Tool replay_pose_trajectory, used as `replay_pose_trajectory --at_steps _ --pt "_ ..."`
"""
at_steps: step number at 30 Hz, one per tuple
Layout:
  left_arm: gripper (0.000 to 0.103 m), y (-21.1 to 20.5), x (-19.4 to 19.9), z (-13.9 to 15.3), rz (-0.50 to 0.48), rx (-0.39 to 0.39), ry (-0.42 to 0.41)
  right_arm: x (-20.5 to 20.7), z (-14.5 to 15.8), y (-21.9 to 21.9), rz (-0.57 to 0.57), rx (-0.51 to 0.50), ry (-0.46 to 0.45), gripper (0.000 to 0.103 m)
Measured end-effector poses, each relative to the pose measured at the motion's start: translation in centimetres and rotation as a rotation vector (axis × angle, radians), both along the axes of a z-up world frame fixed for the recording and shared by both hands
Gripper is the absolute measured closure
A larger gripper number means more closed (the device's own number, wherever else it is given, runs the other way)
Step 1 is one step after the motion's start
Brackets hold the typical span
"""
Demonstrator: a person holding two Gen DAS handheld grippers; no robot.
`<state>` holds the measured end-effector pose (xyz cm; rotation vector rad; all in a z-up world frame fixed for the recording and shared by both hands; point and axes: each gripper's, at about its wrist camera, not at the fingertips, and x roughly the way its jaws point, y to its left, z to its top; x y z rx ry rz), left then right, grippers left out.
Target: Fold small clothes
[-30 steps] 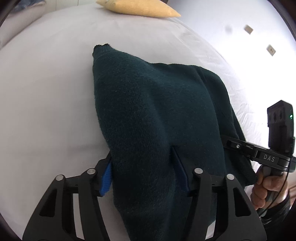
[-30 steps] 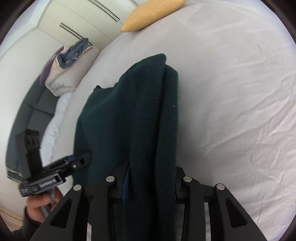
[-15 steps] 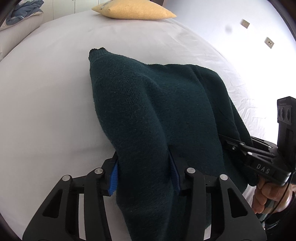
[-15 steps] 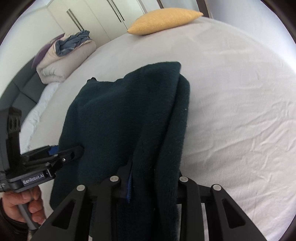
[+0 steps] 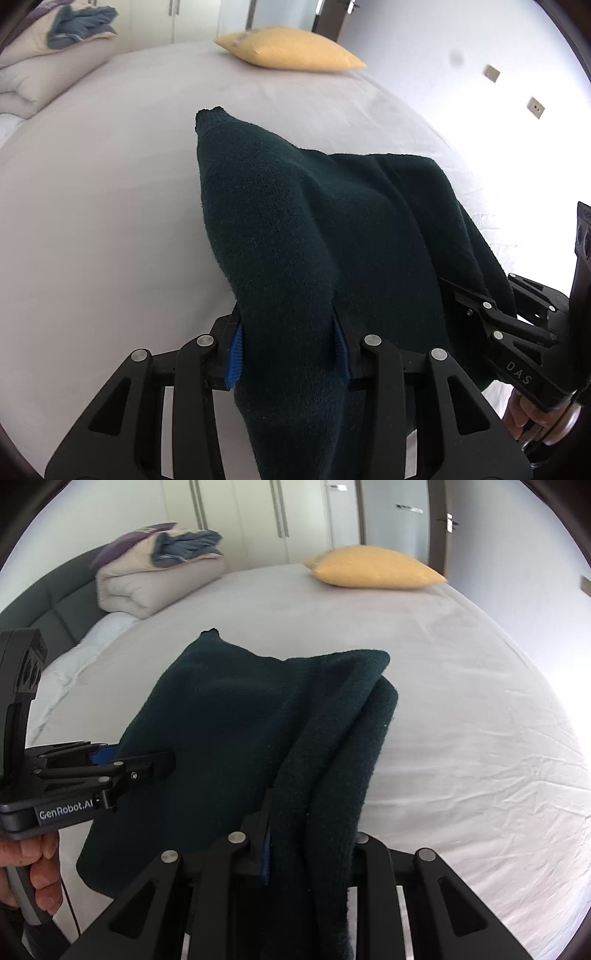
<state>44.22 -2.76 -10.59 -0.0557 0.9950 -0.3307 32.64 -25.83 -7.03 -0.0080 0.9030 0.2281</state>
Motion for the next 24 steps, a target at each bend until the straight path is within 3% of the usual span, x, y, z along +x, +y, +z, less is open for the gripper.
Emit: replay_pose_trajectory --at_steps 6,11,19,24 --pt "0.066 5.9 -3.9 1.6 0.047 0.02 -0.019 -2.4 1.1 5.2 0.074 0.035 -0.003 0.08" --pt "0.066 9.4 -5.8 0.4 0.076 0.009 0.001 -4.6 0.1 8.5 0.113 0.071 0.023 0.08" --pt "0.066 10.7 -6.0 -2.6 0.087 -0.007 0.03 -4.8 -2.2 10.8 0.098 0.117 0.064 0.08" --pt "0.066 10.5 -5.8 -2.9 0.091 -0.016 0.032 -4.6 -2.6 10.5 0.095 0.132 0.068 0.08"
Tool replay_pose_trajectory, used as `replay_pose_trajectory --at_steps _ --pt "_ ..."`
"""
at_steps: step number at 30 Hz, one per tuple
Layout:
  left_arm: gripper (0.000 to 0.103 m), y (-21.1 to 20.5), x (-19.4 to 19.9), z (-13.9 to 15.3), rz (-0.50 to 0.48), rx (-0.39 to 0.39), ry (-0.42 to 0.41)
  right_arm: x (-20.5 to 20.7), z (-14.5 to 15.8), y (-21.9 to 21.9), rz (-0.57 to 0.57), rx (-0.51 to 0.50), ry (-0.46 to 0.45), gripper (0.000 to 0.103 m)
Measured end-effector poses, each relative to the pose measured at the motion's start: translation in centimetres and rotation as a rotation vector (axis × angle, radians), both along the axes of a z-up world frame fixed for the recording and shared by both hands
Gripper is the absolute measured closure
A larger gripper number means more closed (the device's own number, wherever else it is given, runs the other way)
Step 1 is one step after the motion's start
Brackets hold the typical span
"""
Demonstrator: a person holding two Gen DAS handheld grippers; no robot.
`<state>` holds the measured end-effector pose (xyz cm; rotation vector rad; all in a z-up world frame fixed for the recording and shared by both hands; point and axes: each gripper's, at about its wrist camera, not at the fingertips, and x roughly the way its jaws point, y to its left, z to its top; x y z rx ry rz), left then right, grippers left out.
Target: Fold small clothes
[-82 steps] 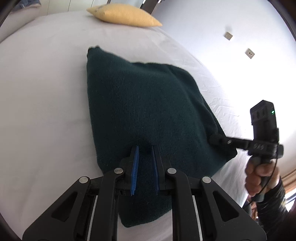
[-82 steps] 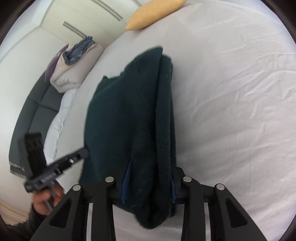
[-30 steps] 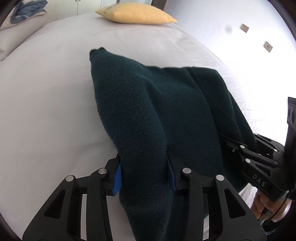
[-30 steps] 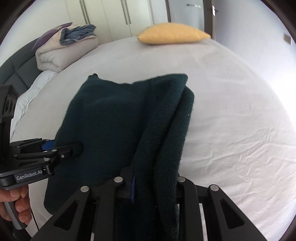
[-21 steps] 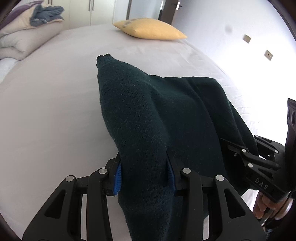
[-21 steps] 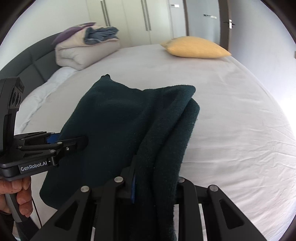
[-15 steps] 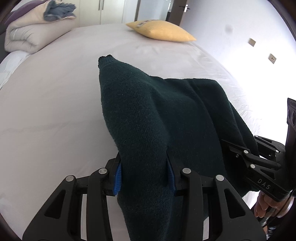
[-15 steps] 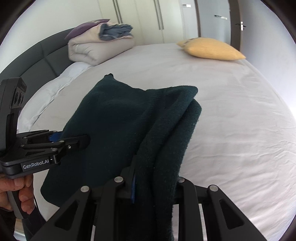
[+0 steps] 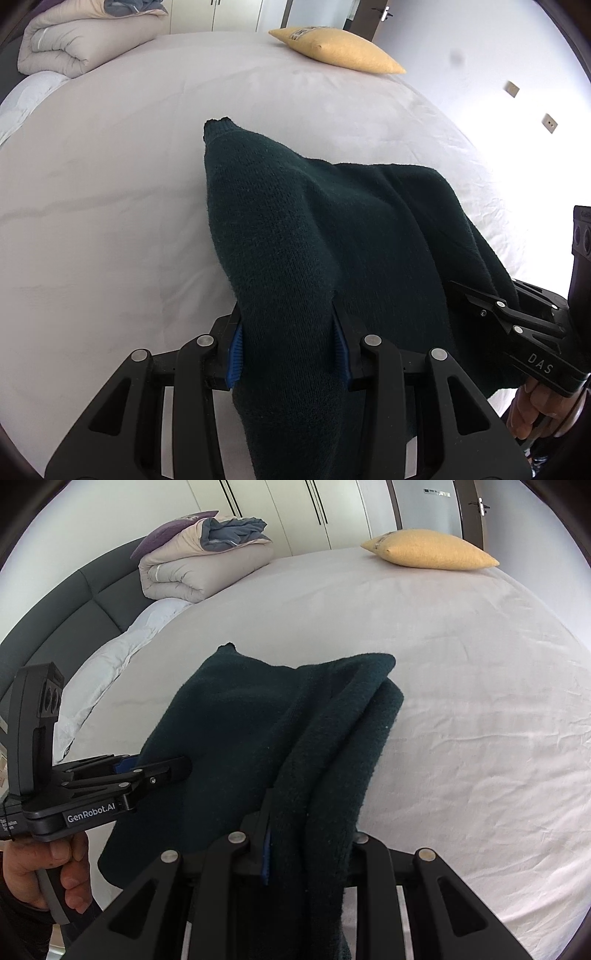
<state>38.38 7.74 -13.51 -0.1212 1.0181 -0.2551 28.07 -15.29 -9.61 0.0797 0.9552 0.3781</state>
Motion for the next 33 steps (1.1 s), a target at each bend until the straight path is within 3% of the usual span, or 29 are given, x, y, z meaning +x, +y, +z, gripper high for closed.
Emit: replay_pose_trajectory --at_steps 3,7,9,11,13,17,20,22,24,28,31,33 --pt "0.066 -0.2 0.5 -0.1 -0.005 0.011 -0.003 0.4 0.2 0.2 0.008 -0.012 -0.004 0.08" --pt "0.059 -0.1 0.4 -1.7 -0.002 0.027 0.038 0.6 -2.1 -0.5 0.001 -0.021 0.057 0.077" --pt "0.047 0.6 0.2 -2.7 0.02 0.001 0.032 0.7 -3.3 -1.5 -0.018 0.012 0.065 0.069" --pt "0.032 1.3 -0.2 -3.2 0.045 -0.024 0.025 0.5 -4.2 -3.5 -0.074 0.076 0.072 0.048" --pt "0.031 2.1 -0.5 -3.4 0.055 -0.058 0.028 0.0 -4.5 -5.3 -0.109 0.159 0.08 0.043" --pt "0.031 3.4 -2.0 -2.5 0.093 -0.067 -0.004 -1.5 -3.3 -8.9 -0.202 0.225 0.055 0.043" --pt "0.031 3.6 -3.7 -0.3 0.137 -0.034 -0.083 -2.3 -1.5 -10.9 -0.3 0.189 0.013 0.044" --pt "0.031 2.9 -4.9 1.3 0.13 -0.036 -0.152 -2.7 0.0 -11.1 -0.291 0.264 -0.017 0.044" --pt "0.031 1.6 -5.4 1.4 0.106 -0.026 -0.169 -3.0 1.6 -9.5 -0.212 0.329 -0.046 0.045" --pt "0.031 0.3 -5.5 -1.3 0.084 -0.023 -0.098 -3.4 1.7 -5.2 -0.044 0.432 -0.024 0.044" --pt "0.03 1.1 -5.1 -3.7 0.093 0.008 -0.03 -3.3 -0.9 -4.4 -0.042 0.416 0.059 0.044" --pt "0.027 1.9 -5.4 -4.7 0.112 -0.074 0.001 -3.4 -3.0 -5.2 -0.078 0.4 0.113 0.048"
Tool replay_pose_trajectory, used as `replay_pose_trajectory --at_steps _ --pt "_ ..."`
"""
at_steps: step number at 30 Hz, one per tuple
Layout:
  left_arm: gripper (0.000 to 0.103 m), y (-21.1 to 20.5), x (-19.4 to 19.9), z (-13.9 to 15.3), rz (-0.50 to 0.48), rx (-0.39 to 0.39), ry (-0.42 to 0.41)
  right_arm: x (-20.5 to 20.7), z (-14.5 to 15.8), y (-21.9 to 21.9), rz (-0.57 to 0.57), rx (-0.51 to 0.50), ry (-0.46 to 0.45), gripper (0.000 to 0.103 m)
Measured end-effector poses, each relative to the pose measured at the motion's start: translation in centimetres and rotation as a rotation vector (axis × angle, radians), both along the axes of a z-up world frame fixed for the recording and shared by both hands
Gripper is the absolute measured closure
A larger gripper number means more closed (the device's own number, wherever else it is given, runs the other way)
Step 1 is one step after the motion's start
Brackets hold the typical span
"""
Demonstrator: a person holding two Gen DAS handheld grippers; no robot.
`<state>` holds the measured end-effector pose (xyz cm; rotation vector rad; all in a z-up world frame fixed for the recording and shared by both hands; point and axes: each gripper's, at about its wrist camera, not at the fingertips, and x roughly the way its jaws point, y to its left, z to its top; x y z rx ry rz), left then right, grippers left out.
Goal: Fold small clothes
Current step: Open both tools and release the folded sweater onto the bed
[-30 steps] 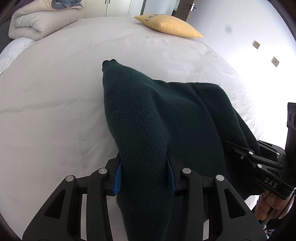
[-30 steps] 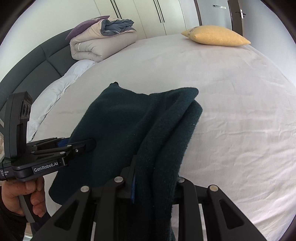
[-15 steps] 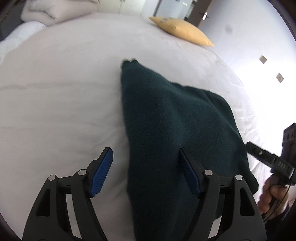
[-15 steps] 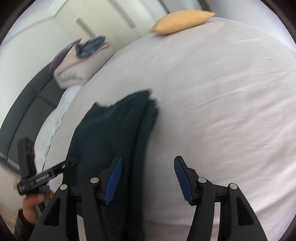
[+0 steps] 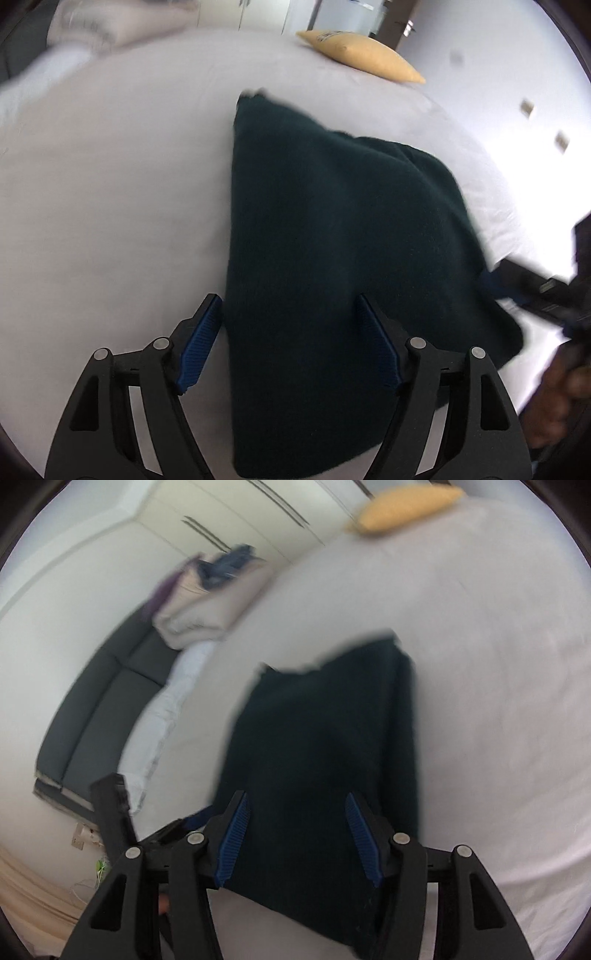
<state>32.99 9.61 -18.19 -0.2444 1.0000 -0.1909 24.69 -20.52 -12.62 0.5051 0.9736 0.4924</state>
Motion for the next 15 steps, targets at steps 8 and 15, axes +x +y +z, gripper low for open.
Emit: replay_pose_trajectory --at_steps 8,15 --pt "0.025 -0.1 -3.9 4.6 0.063 0.123 -0.201 -3.2 0.6 -4.9 -0.158 -0.063 -0.032 0.047" --pt "0.0 -2.9 -10.4 12.8 0.144 0.346 -0.561 -8.2 8.1 -3.0 -0.19 -0.27 -0.309 0.03"
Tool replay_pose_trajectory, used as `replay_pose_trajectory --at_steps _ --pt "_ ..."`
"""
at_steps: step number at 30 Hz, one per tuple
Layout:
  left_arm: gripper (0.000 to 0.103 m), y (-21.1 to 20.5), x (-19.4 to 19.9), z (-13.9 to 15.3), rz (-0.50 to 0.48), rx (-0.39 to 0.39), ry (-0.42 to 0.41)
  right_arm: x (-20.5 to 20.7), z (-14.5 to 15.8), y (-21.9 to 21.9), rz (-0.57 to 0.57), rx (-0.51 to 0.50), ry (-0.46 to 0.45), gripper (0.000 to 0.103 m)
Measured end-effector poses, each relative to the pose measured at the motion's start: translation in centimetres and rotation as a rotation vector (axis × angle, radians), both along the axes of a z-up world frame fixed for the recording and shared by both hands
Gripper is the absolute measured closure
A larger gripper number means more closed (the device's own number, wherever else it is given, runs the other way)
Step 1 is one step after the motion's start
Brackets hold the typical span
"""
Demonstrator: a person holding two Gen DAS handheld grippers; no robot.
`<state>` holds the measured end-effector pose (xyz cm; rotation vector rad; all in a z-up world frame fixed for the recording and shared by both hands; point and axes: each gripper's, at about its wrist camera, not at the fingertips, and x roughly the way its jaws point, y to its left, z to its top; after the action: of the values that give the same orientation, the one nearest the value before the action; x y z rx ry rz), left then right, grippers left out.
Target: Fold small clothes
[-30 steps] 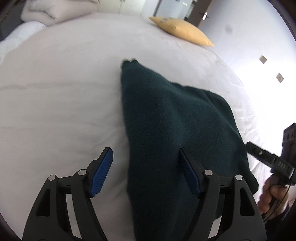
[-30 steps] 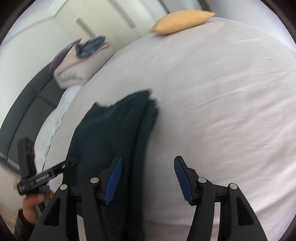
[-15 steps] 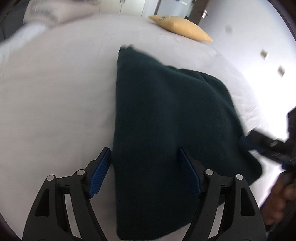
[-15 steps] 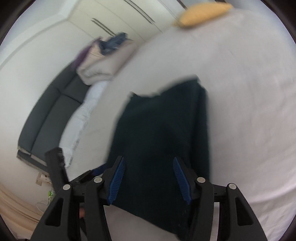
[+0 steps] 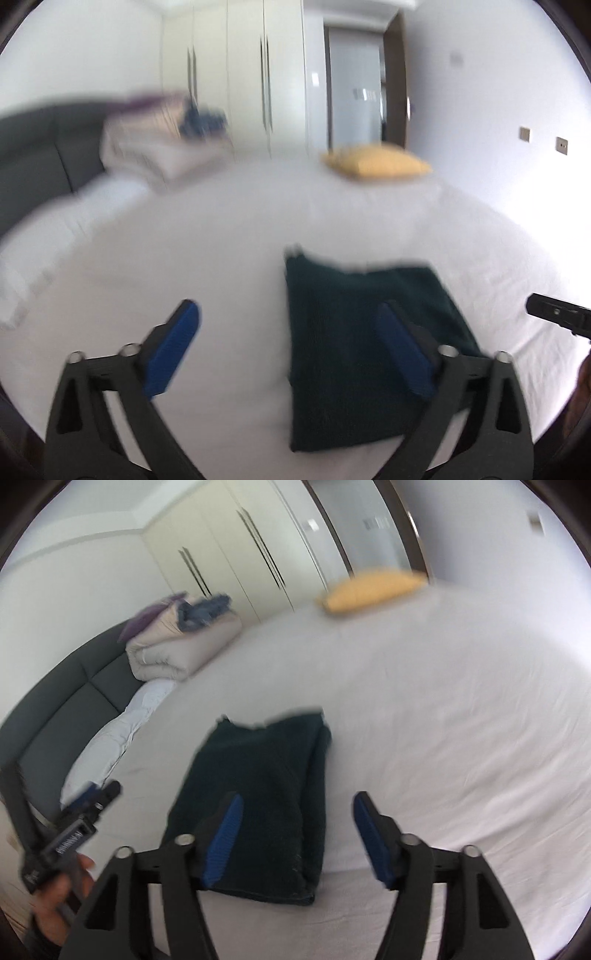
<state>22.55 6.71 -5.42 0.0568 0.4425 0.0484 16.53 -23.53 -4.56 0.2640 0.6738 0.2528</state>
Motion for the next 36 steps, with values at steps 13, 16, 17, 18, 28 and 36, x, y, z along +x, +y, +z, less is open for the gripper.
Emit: replay_pose_trajectory --at_steps 13,16,17,18,28,36 --pt "0.0 -2.1 -9.5 6.1 0.053 0.023 -0.016 -8.8 10.5 3.8 -0.032 -0.206 -0.429 0.0" --pt "0.0 -1.6 -11.1 5.4 0.049 -0.006 0.049 -9.3 10.3 3.9 -0.044 -0.21 -0.355 0.0" --pt "0.0 -1.4 -11.0 4.8 0.049 -0.007 0.073 -9.4 10.1 4.2 -0.049 -0.215 -0.325 0.0" --pt "0.0 -1.5 -11.3 4.3 0.045 -0.006 0.099 -9.3 9.7 4.2 -0.058 -0.221 -0.293 0.0" --pt "0.0 0.8 -9.3 -0.3 0.041 -0.053 0.218 -8.6 7.7 4.5 -0.078 -0.215 -0.181 0.0" --pt "0.0 1.6 -8.7 -0.5 0.033 -0.067 0.234 -8.3 6.4 4.6 -0.078 -0.233 -0.122 0.0"
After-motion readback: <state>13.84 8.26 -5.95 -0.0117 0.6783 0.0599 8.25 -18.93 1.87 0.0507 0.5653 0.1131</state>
